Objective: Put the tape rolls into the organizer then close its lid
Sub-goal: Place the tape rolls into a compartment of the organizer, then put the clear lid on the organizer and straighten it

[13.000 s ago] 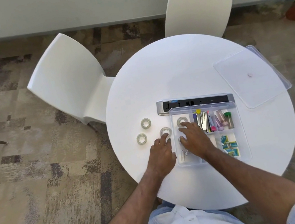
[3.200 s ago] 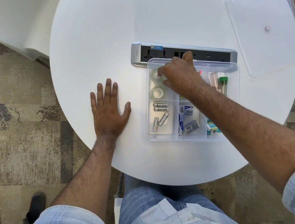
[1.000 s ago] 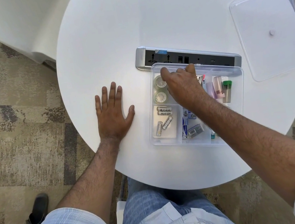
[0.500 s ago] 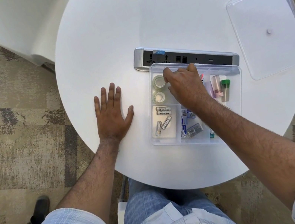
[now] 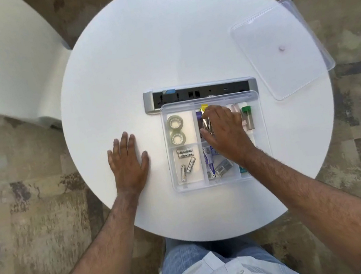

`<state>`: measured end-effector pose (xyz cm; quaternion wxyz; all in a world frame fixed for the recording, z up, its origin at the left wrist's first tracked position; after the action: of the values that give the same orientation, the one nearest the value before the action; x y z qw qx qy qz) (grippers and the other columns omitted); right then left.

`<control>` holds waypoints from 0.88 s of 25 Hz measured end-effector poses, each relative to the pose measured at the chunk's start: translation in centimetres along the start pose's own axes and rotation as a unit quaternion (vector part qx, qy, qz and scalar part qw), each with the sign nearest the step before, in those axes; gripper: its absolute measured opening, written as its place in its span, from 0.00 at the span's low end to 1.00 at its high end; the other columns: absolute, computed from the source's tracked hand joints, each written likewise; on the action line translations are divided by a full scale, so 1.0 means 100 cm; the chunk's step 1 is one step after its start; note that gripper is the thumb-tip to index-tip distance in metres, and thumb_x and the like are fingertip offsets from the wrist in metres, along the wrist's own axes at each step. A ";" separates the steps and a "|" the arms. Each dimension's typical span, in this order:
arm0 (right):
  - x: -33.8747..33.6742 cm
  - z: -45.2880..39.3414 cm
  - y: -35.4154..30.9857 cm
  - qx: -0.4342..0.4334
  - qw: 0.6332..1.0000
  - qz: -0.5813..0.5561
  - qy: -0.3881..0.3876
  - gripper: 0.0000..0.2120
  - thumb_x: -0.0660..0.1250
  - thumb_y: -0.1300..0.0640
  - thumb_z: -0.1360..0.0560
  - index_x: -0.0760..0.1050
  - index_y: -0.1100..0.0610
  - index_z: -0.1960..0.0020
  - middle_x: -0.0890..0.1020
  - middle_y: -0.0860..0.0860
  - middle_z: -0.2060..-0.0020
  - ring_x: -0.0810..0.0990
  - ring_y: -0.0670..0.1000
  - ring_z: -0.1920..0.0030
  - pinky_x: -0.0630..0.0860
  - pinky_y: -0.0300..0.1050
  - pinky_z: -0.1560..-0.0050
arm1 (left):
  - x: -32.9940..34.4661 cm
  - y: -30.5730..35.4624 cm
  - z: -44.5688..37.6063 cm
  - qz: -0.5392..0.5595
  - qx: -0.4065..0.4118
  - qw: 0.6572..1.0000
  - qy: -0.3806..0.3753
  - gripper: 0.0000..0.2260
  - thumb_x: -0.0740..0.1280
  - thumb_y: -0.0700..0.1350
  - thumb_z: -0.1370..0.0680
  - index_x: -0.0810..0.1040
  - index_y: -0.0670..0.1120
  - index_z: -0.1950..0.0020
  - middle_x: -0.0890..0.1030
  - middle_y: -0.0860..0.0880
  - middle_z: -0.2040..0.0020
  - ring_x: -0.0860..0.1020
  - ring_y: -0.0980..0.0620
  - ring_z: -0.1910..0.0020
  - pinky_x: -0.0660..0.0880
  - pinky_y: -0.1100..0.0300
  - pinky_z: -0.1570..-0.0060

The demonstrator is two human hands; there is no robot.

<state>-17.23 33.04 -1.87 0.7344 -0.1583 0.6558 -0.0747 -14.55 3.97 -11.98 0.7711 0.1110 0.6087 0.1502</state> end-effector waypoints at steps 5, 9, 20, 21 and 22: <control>-0.011 0.015 0.043 0.079 0.996 -0.047 -0.002 0.23 0.60 0.44 0.19 0.67 0.54 0.28 0.69 0.52 0.29 0.66 0.54 0.28 0.64 0.57 0.31 | -0.031 0.026 -0.029 0.025 0.003 1.000 0.000 0.26 0.59 0.50 0.14 0.60 0.48 0.16 0.62 0.48 0.16 0.57 0.42 0.16 0.49 0.40 0.16; -0.025 0.024 0.081 0.128 0.990 -0.059 0.028 0.24 0.55 0.41 0.18 0.66 0.53 0.27 0.68 0.52 0.28 0.67 0.54 0.29 0.65 0.56 0.32 | -0.054 0.070 -0.068 0.024 0.036 0.999 0.012 0.26 0.59 0.50 0.14 0.60 0.48 0.16 0.61 0.48 0.15 0.56 0.43 0.15 0.48 0.42 0.16; -0.035 0.052 0.217 0.318 0.936 -0.144 0.050 0.27 0.54 0.41 0.17 0.63 0.53 0.22 0.62 0.53 0.22 0.62 0.55 0.23 0.59 0.58 0.28 | -0.049 0.276 -0.184 -0.055 0.235 0.970 -0.029 0.27 0.59 0.53 0.14 0.62 0.45 0.17 0.64 0.44 0.17 0.60 0.41 0.16 0.54 0.44 0.16; -0.034 0.053 0.227 0.330 0.931 -0.148 0.045 0.27 0.53 0.41 0.17 0.62 0.53 0.22 0.61 0.53 0.21 0.61 0.55 0.23 0.59 0.58 0.28 | -0.043 0.297 -0.192 -0.062 0.250 0.965 -0.042 0.28 0.59 0.55 0.14 0.62 0.44 0.16 0.63 0.44 0.16 0.60 0.42 0.16 0.54 0.46 0.16; -0.034 0.054 0.236 0.343 0.926 -0.154 0.043 0.27 0.54 0.41 0.17 0.62 0.53 0.22 0.61 0.53 0.21 0.62 0.56 0.23 0.59 0.58 0.28 | -0.037 0.317 -0.200 -0.065 0.258 0.962 -0.057 0.29 0.59 0.56 0.14 0.61 0.44 0.16 0.63 0.44 0.16 0.60 0.42 0.16 0.53 0.47 0.16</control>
<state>-14.67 57.00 -5.99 0.6941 0.0077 0.5891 -0.4137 -37.86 31.89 -2.13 0.7578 0.2749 0.5876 -0.0695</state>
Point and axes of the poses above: each hand's wrist, its own z-axis away from the middle knuckle, its own x-axis out of the palm, y = z × x, the point moved 8 cm from there along -z, towards the middle knuckle
